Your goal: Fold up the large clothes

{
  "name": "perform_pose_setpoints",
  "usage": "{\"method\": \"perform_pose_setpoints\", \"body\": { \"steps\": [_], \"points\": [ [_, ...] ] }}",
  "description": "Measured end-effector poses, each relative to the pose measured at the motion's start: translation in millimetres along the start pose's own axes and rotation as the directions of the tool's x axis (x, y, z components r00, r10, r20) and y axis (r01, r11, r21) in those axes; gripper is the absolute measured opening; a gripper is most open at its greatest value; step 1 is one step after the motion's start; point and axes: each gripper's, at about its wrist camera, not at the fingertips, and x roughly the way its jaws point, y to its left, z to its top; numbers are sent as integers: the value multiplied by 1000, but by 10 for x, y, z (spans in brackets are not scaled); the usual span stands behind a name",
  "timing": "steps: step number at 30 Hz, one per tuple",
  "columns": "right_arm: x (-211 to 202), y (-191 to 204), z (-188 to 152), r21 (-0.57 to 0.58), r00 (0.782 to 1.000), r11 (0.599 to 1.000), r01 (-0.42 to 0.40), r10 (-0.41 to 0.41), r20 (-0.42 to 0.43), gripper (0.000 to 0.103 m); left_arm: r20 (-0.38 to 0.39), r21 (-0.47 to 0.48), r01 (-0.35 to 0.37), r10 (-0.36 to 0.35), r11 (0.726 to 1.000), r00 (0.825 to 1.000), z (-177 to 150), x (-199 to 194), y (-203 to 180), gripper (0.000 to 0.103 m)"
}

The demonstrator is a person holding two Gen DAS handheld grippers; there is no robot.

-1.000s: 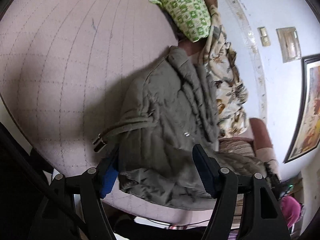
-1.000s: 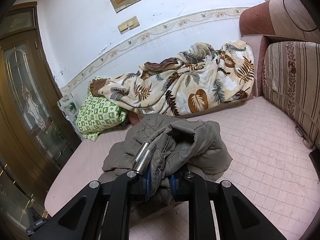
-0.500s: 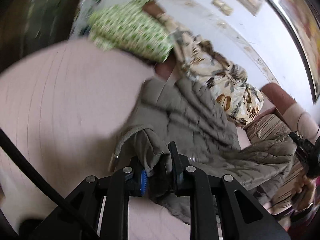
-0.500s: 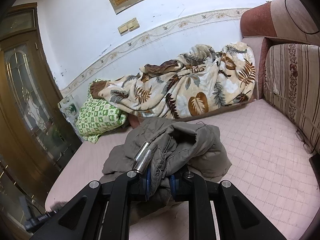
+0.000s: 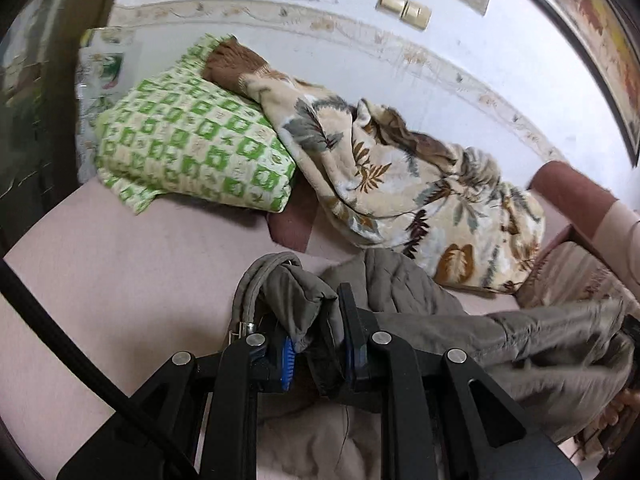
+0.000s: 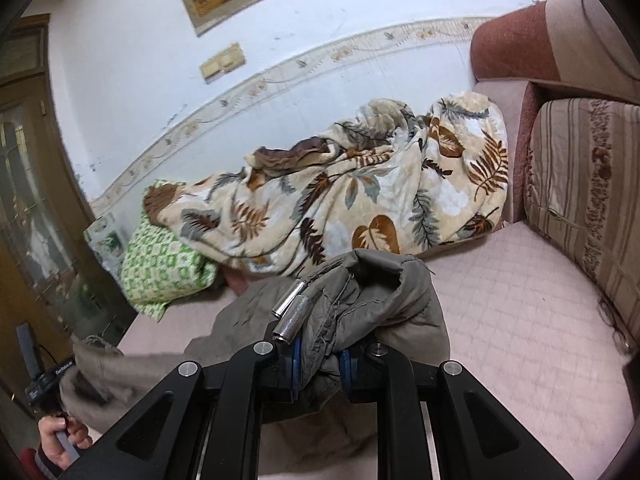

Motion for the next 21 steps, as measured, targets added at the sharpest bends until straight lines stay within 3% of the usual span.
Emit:
{"method": "perform_pose_setpoints", "body": {
  "steps": [4, 7, 11, 14, 16, 19, 21],
  "points": [
    [676, -123, 207, 38, 999, 999, 21, -20, -35, 16, -63, -5, -42, 41, 999, 997, 162, 752, -8, 18],
    [1247, -227, 264, 69, 996, 996, 48, -43, -77, 16, -125, -14, -99, 96, 995, 987, 189, 1323, 29, 19],
    [1900, -413, 178, 102, 984, 988, 117, -101, -146, 17, -203, -33, -150, 141, 988, 969, 124, 1803, 142, 25],
    [2285, -627, 21, 131, 969, 977, 170, -142, -201, 20, -249, -118, -101, 69, 988, 966, 109, 1991, 334, 29],
    [2476, -845, -103, 227, 965, 965, 130, -71, -252, 27, -246, -162, -61, 19, 985, 969, 141, 1964, 422, 32],
    [2368, -1080, -110, 366, 979, 929, 48, 29, -202, 38, -232, -203, -17, -31, 979, 972, 208, 1862, 512, 36],
    [2187, -1155, -30, 399, 986, 917, 17, 50, -157, 45, -222, -242, -7, -48, 970, 974, 270, 1778, 588, 41]
  ]
}}
